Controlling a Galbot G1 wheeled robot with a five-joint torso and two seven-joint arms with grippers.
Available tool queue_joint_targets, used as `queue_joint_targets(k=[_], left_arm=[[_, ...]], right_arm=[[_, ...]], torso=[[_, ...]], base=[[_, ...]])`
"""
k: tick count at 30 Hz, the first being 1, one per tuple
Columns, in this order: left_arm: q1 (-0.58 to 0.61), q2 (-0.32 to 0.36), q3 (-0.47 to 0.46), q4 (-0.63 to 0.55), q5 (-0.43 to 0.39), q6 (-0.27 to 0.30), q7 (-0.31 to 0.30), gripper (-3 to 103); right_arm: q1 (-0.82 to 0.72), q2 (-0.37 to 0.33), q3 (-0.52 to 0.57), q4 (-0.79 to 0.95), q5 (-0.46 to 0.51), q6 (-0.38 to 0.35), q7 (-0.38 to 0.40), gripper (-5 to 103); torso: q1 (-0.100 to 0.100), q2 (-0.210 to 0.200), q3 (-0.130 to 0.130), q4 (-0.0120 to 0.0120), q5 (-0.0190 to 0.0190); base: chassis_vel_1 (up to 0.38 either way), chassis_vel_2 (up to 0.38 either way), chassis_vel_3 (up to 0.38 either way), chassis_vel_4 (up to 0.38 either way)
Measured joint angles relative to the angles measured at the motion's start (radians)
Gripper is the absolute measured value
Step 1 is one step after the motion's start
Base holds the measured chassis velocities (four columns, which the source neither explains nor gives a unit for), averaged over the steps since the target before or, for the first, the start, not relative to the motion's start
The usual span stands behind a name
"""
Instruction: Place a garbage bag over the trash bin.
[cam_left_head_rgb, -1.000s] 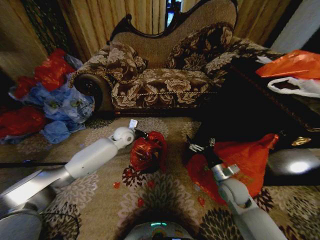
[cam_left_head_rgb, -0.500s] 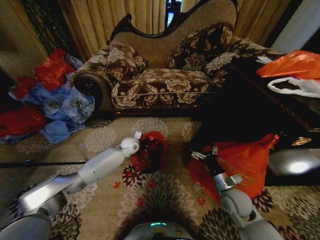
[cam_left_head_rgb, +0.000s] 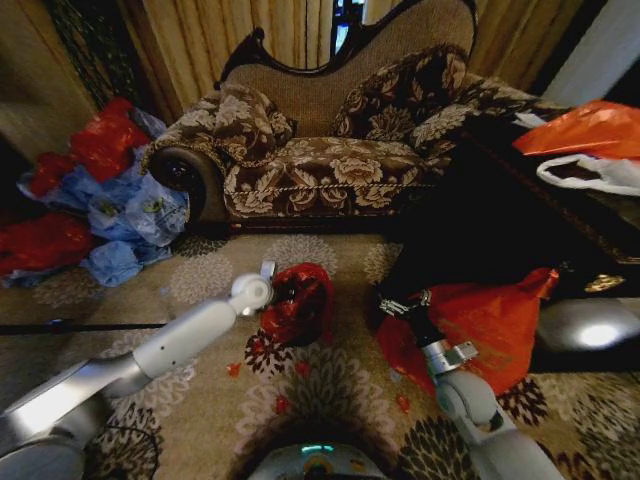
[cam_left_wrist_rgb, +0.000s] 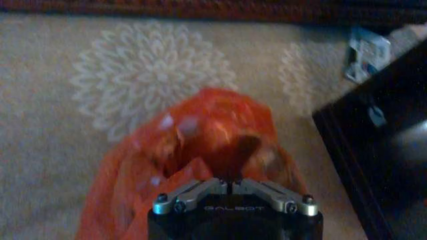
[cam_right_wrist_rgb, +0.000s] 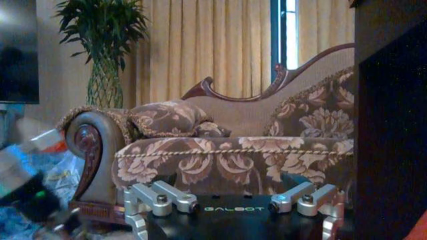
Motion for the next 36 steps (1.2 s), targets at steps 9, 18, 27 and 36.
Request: queue_joint_targets(k=[9,18,27,36], left_arm=[[-0.008,-0.097,0.073,0.158,0.069,-0.001,0.02,0],[0.131,0.111,0.04,-0.134,-0.073,-0.001,-0.048,0],[0.275,0.151,-0.071,-0.251,-0.049,-0.002,-0.067,0],[0.301,0.191,-0.251,-0.366,-0.136,-0.002,-0.085,24]], right_arm=[[0.007,-0.021,0.011,-0.009,0.021,-0.003,0.002,100],[0.031,-0.03,0.011,-0.033,0.04,-0.002,0.002,100],[0.045,-0.031,-0.006,-0.042,0.038,-0.004,0.002,100],[0.032,-0.033,-0.003,-0.039,0.032,-0.004,0.003,100]], torso=[[0.0,0.0,0.0,-0.0006,-0.0003],[0.0,0.0,0.0,0.0004,-0.0004],[0.0,0.0,0.0,-0.0003,-0.0005],[0.0,0.0,0.0,0.0,-0.0006]], base=[[0.0,0.0,0.0,0.0],[0.0,0.0,0.0,0.0],[0.0,0.0,0.0,0.0],[0.0,0.0,0.0,0.0]])
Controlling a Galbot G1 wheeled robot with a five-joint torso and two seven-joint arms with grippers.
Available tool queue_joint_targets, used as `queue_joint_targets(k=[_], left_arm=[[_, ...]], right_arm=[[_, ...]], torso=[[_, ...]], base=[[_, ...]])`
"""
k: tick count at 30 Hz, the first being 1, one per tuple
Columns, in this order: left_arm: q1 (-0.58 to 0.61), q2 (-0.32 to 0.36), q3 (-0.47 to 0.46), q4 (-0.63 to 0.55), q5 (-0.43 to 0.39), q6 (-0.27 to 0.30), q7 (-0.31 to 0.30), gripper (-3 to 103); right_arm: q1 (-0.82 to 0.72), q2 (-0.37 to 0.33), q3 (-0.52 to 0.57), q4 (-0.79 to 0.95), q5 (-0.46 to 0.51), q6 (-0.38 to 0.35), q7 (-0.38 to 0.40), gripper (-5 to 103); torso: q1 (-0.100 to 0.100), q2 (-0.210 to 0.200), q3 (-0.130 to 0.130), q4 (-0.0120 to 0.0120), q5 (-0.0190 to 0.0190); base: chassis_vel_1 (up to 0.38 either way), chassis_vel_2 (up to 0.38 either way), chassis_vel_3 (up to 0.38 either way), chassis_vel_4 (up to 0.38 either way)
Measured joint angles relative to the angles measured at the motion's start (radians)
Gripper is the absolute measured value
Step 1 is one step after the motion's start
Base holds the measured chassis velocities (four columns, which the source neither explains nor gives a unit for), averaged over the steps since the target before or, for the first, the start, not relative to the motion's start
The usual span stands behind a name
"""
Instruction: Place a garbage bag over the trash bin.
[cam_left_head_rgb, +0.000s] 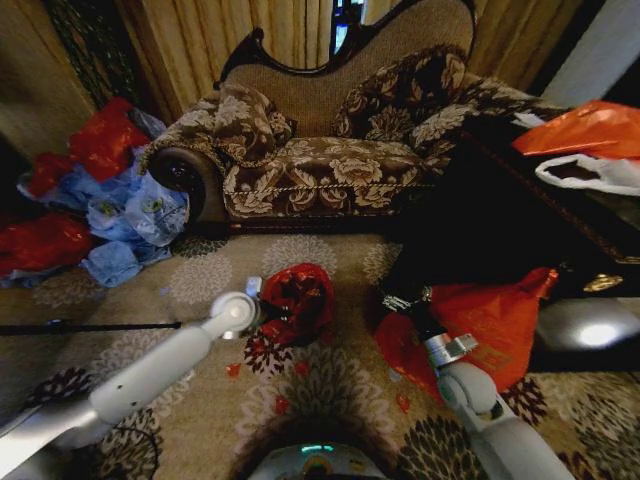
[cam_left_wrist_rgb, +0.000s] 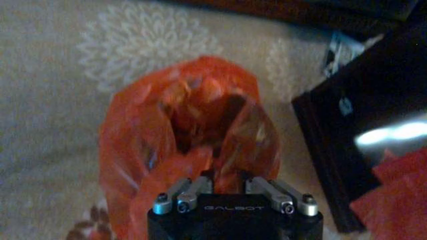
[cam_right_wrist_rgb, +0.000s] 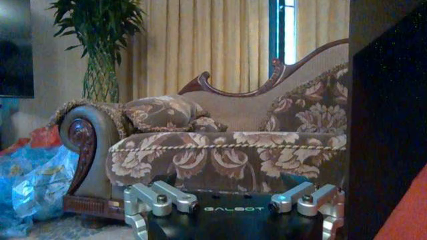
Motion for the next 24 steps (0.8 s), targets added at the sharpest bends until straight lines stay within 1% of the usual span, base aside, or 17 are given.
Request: queue_joint_targets(k=[1,2,3,4,5,7,8,9,11,12,14,16,17,18,20,24], left_arm=[[-0.018,-0.014,-0.002,0.023,0.006,0.0,0.008,28],[-0.059,-0.067,0.03,0.11,0.067,0.0,0.031,39],[-0.079,-0.101,0.06,0.169,0.113,0.0,0.045,41],[-0.079,-0.101,0.06,0.169,0.113,0.0,0.045,41],[-0.101,-0.137,0.096,0.236,0.166,0.0,0.066,43],[-0.139,-0.196,0.157,0.338,0.243,0.0,0.112,36],[-0.166,-0.237,0.195,0.407,0.285,0.0,0.142,36],[-0.166,-0.237,0.195,0.407,0.285,0.0,0.142,36],[-0.208,-0.302,0.246,0.51,0.329,-0.001,0.185,26],[-0.208,-0.302,0.246,0.51,0.329,-0.001,0.185,26],[-0.248,-0.368,0.289,0.606,0.366,0.0,0.226,15],[-0.27,-0.407,0.321,0.684,0.414,-0.004,0.257,4],[-0.27,-0.407,0.321,0.684,0.414,-0.004,0.257,4],[-0.276,-0.42,0.329,0.713,0.426,-0.005,0.263,2],[-0.281,-0.436,0.341,0.761,0.435,-0.003,0.267,0],[-0.269,-0.432,0.348,0.758,0.422,-0.001,0.255,0]], right_arm=[[0.0,0.003,-0.004,0.001,-0.005,0.0,0.0,100],[-0.003,0.008,-0.009,0.003,-0.012,-0.001,0.001,100],[-0.006,0.011,-0.01,0.005,-0.015,-0.002,0.002,100],[-0.006,0.011,-0.01,0.005,-0.015,-0.002,0.002,100],[-0.01,0.014,-0.011,0.007,-0.018,-0.002,0.002,100],[-0.019,0.018,-0.011,0.007,-0.022,-0.002,0.003,100],[-0.026,0.019,-0.009,0.007,-0.024,-0.002,0.003,100],[-0.026,0.019,-0.009,0.007,-0.024,-0.002,0.003,100],[-0.036,0.021,-0.007,0.008,-0.025,0.0,0.003,100],[-0.036,0.021,-0.007,0.008,-0.025,0.0,0.003,100],[-0.039,0.022,-0.005,0.008,-0.025,0.001,0.003,100],[-0.039,0.02,-0.001,0.008,-0.023,0.001,0.003,100],[-0.039,0.02,-0.001,0.008,-0.023,0.001,0.003,100],[-0.038,0.018,0.0,0.008,-0.021,0.001,0.003,100],[-0.037,0.01,0.007,0.005,-0.014,0.003,0.003,100],[-0.036,0.003,0.01,0.002,-0.006,0.005,0.003,100]], torso=[[0.0,0.0,0.0,0.0001,0.0007],[0.0,0.0,0.0,-0.0001,0.0004],[0.0,0.0,0.0,0.0,0.0002],[0.0,0.0,0.0,0.0,0.0002],[0.0,0.0,0.0,-0.0001,0.0],[0.0,0.0,0.0,-0.0001,0.0004],[0.0,0.0,0.0,-0.0001,0.0001],[0.0,0.0,0.0,-0.0001,0.0001],[0.0,0.0,0.0,-0.0002,0.0008],[0.0,0.0,0.0,-0.0002,0.0008],[0.0,0.0,0.0,-0.0005,0.0006],[0.0,0.0,0.0,-0.0005,0.0006],[0.0,0.0,0.0,-0.0005,0.0006],[0.0,0.0,0.0,-0.0004,0.0005],[0.0,0.0,0.0,-0.0001,0.0004],[0.0,0.0,0.0,-0.0002,0.0004]], base=[[0.0,0.0,0.0,0.0],[0.0,0.0,0.0,0.0],[0.0,0.0,0.0,0.0],[0.0,0.0,0.0,0.0],[0.0,0.0,0.0,0.0],[0.0,0.0,0.0,0.0],[0.0,0.0,0.0,0.0],[0.0,0.0,0.0,0.0],[0.0,0.0,0.0,0.0],[0.0,0.0,0.0,0.0],[0.0,0.0,0.0,0.0],[0.0,0.0,0.0,0.0],[0.0,0.0,0.0,0.0],[0.0,0.0,0.0,0.0],[0.0,0.0,0.0,0.0],[0.0,0.0,0.0,0.0]])
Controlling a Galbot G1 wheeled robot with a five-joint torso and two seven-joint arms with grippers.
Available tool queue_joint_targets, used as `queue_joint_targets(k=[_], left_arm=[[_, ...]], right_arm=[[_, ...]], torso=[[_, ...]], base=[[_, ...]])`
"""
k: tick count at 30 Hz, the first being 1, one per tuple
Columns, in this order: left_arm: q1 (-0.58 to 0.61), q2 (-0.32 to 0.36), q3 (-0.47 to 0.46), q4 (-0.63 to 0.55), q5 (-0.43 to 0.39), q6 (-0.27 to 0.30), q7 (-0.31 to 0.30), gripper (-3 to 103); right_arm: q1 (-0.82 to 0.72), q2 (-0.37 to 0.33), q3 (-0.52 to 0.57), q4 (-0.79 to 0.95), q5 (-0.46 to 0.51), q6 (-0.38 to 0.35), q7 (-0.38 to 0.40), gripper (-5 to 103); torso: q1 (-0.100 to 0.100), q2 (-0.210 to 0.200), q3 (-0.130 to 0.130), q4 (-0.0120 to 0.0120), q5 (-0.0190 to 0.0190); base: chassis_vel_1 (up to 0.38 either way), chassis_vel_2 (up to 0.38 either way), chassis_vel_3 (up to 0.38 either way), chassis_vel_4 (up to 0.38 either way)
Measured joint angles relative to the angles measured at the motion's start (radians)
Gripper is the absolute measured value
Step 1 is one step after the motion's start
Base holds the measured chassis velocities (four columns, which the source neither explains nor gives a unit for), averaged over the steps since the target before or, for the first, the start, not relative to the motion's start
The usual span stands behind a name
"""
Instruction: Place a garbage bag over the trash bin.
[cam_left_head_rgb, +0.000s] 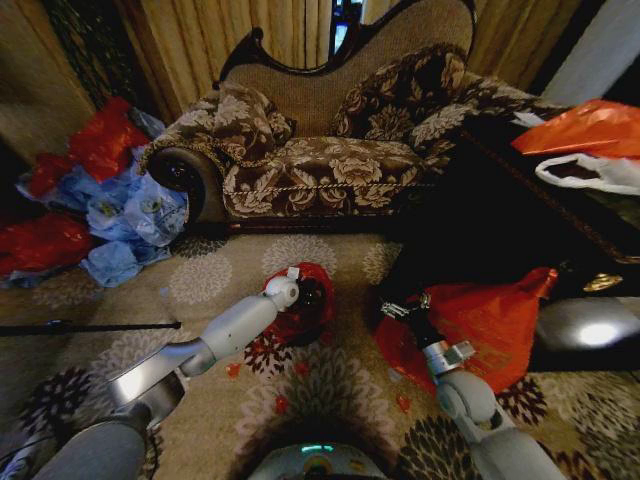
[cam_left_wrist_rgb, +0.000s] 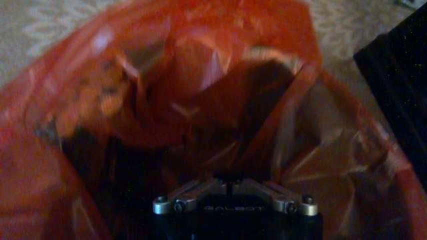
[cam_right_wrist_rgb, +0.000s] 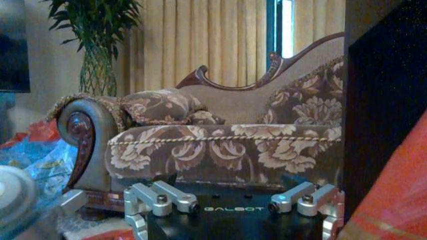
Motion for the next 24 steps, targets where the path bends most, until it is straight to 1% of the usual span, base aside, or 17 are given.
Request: queue_joint_targets(k=[2,4,6,7,8,10,11,13,14,17,18,20,21,24], left_arm=[[0.015,0.002,0.005,-0.006,-0.016,0.002,-0.02,0],[0.016,-0.004,0.005,0.002,-0.017,0.002,-0.027,0],[0.005,-0.036,0.002,0.055,-0.007,0.002,-0.034,0],[0.005,-0.036,0.002,0.055,-0.007,0.002,-0.034,0],[-0.011,-0.056,-0.001,0.097,0.007,0.002,-0.033,0],[-0.038,-0.088,-0.001,0.185,0.047,0.002,-0.018,0],[-0.038,-0.088,-0.001,0.185,0.047,0.002,-0.018,0],[-0.053,-0.114,0.002,0.256,0.092,0.002,0.007,0],[-0.053,-0.114,0.002,0.256,0.092,0.002,0.007,0],[-0.056,-0.154,0.003,0.327,0.145,0.002,0.035,0],[-0.056,-0.154,0.003,0.327,0.145,0.002,0.035,0],[-0.054,-0.187,-0.005,0.387,0.195,0.002,0.055,0],[-0.054,-0.187,-0.005,0.387,0.195,0.002,0.055,0],[-0.048,-0.216,-0.028,0.445,0.239,0.001,0.074,0]], right_arm=[[0.006,-0.006,0.001,-0.005,0.01,0.0,0.0,100],[0.009,-0.006,0.001,-0.006,0.013,0.0,0.0,100],[0.012,-0.009,0.0,-0.007,0.016,0.0,0.0,100],[0.012,-0.009,0.0,-0.007,0.016,0.0,0.0,100],[0.011,-0.012,0.0,-0.007,0.018,0.0,0.0,100],[0.008,-0.016,0.0,-0.006,0.02,0.0,0.0,100],[0.008,-0.016,0.0,-0.006,0.02,0.0,0.0,100],[0.005,-0.019,0.003,-0.003,0.024,0.0,0.001,100],[0.005,-0.019,0.003,-0.003,0.024,0.0,0.001,100],[0.0,-0.022,0.01,0.017,0.032,0.0,0.011,100],[0.0,-0.022,0.01,0.017,0.032,0.0,0.011,100],[-0.003,-0.023,0.012,0.057,0.035,-0.006,0.041,100],[-0.003,-0.023,0.012,0.057,0.035,-0.006,0.041,100],[-0.006,-0.019,0.006,0.122,0.035,-0.037,0.107,100]], torso=[[0.0,0.0,0.0,0.0003,-0.0001],[0.0,0.0,0.0,0.0005,-0.0001],[0.0,0.0,0.0,0.0003,-0.0003],[0.0,0.0,0.0,0.0003,-0.0003],[0.0,0.0,0.0,0.0,-0.0002],[0.0,0.0,0.0,-0.0001,0.0001],[0.0,0.0,0.0,-0.0001,0.0001],[0.0,0.0,0.0,0.0003,-0.0001],[0.0,0.0,0.0,0.0003,-0.0001],[0.0,0.0,0.0,0.0001,0.0],[0.0,0.0,0.0,0.0001,0.0],[0.0,0.0,0.0,-0.0001,-0.0001],[0.0,0.0,0.0,-0.0001,-0.0001],[0.0,0.0,0.0,0.0002,-0.0002]], base=[[0.0,0.0,0.0,0.0],[0.0,0.0,0.0,0.0],[0.0,0.0,0.0,0.0],[0.0,0.0,0.0,0.0],[0.0,0.0,0.0,0.0],[0.0,0.0,0.0,0.0],[0.0,0.0,0.0,0.0],[0.0,0.0,0.0,0.0],[0.0,0.0,0.0,0.0],[0.0,0.0,0.0,0.0],[0.0,0.0,0.0,0.0],[0.0,0.0,0.0,0.0],[0.0,0.0,0.0,0.0],[0.0,0.0,0.0,0.0]])
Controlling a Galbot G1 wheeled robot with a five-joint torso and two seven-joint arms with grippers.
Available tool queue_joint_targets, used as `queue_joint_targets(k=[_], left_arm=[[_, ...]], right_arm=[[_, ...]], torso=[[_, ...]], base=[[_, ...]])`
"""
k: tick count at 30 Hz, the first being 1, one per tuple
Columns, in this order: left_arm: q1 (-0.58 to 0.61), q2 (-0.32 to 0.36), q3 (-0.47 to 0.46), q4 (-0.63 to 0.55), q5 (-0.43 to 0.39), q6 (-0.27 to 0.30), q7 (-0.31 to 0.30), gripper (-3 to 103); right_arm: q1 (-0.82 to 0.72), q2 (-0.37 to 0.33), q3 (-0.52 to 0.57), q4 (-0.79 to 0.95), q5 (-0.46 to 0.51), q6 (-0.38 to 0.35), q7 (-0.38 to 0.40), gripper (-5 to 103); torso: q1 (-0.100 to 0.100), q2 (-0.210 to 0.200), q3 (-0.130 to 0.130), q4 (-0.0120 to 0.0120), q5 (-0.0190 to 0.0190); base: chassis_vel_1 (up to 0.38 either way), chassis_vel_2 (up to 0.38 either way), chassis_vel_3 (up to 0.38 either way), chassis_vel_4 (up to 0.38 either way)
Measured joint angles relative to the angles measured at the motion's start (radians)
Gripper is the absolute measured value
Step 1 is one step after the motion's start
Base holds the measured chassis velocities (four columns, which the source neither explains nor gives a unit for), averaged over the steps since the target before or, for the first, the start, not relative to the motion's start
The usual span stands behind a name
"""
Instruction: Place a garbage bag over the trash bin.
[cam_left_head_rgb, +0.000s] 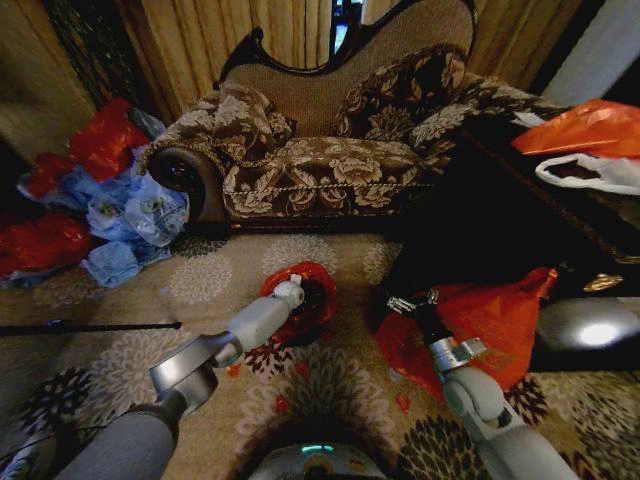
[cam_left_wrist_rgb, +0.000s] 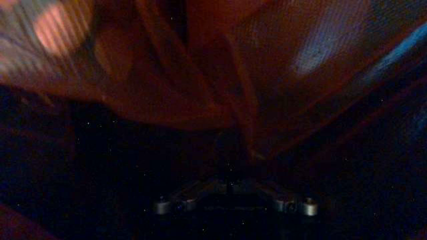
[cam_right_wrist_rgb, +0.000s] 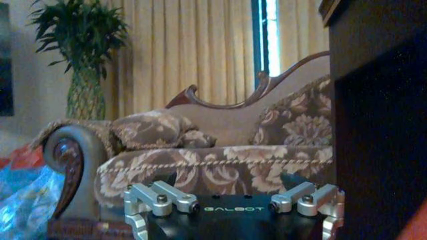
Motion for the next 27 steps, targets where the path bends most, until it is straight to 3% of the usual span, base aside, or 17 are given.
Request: queue_joint_targets(k=[6,18,27], left_arm=[[0.005,-0.023,-0.022,0.035,0.017,0.0,0.007,0],[0.006,-0.073,-0.064,0.142,0.074,-0.03,0.04,0],[0.012,-0.082,-0.106,0.155,0.075,-0.047,0.048,0]], right_arm=[[-0.024,0.007,-0.01,0.055,-0.008,-0.029,0.035,100],[-0.083,0.02,-0.01,0.08,-0.03,-0.029,0.036,100],[-0.095,0.026,-0.006,0.076,-0.033,-0.026,0.037,100]], torso=[[0.0,0.0,0.0,0.0,0.0],[0.0,0.0,0.0,-0.0003,0.0001],[0.0,0.0,0.0,-0.0002,0.0]], base=[[0.0,0.0,0.0,0.0],[0.0,0.0,0.0,0.0],[0.0,0.0,0.0,0.0]])
